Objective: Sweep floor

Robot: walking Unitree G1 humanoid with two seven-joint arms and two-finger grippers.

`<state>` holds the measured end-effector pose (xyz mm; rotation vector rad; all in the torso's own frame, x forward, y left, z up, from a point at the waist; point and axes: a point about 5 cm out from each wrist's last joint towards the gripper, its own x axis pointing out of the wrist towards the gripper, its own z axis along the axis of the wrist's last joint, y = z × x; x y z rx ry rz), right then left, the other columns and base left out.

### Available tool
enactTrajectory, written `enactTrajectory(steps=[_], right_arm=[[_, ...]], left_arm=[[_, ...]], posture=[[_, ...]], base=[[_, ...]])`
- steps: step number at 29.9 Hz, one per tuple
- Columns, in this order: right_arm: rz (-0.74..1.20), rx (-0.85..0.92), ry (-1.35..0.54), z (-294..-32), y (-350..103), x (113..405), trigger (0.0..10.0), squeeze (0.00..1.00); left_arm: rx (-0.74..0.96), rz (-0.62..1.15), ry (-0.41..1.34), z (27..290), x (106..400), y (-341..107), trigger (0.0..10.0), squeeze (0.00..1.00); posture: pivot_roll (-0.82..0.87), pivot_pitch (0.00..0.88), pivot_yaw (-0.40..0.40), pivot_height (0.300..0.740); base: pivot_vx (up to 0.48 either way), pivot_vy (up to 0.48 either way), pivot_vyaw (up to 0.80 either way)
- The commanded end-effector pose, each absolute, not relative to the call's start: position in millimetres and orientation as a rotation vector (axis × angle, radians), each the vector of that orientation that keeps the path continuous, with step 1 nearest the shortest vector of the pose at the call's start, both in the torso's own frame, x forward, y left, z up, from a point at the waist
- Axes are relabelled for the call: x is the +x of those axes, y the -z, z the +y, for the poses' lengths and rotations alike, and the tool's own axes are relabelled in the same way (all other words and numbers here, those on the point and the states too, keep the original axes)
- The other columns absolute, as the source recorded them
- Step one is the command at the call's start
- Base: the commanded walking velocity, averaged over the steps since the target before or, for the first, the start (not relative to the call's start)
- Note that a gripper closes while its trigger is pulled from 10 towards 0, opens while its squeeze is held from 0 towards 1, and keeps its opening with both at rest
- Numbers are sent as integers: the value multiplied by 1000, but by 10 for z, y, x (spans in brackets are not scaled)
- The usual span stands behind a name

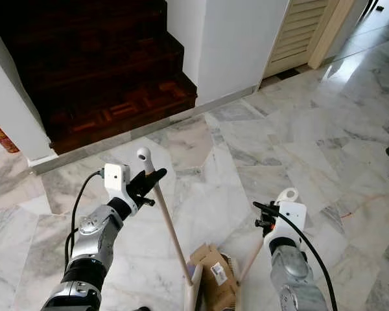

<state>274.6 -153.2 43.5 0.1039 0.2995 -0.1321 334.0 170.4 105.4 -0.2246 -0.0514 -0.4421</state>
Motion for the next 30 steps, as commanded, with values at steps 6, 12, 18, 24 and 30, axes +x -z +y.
enactTrajectory(steps=[6, 12, 18, 24, 30], right_arm=[[323, 212, 164, -1518, -386, 2837, 10000, 0], [320, 235, 186, -1556, -392, 2932, 10000, 0], [297, 301, 221, -1593, -438, 3082, 10000, 0], [229, 364, 202, -1562, -578, 3246, 10000, 0], [119, 399, 163, -1556, -787, 3375, 10000, 0]], left_arm=[[-144, -184, 385, 1838, 3263, -1349, 10000, 0], [-149, -281, 317, 1989, 3222, -1625, 10000, 0], [-108, -494, 129, 2141, 3180, -2129, 10000, 0], [63, -530, 24, 2132, 3136, -2173, 10000, 0], [104, -406, -23, 2066, 3076, -1825, 10000, 0]], posture=[[-6, 88, -58, 740], [27, 51, -46, 740], [65, 5, -28, 740], [81, 0, -11, 740], [89, 0, -1, 740]], base=[[0, 0, 0], [0, 0, 0], [0, 0, 0], [0, 0, 0], [0, 0, 0]])
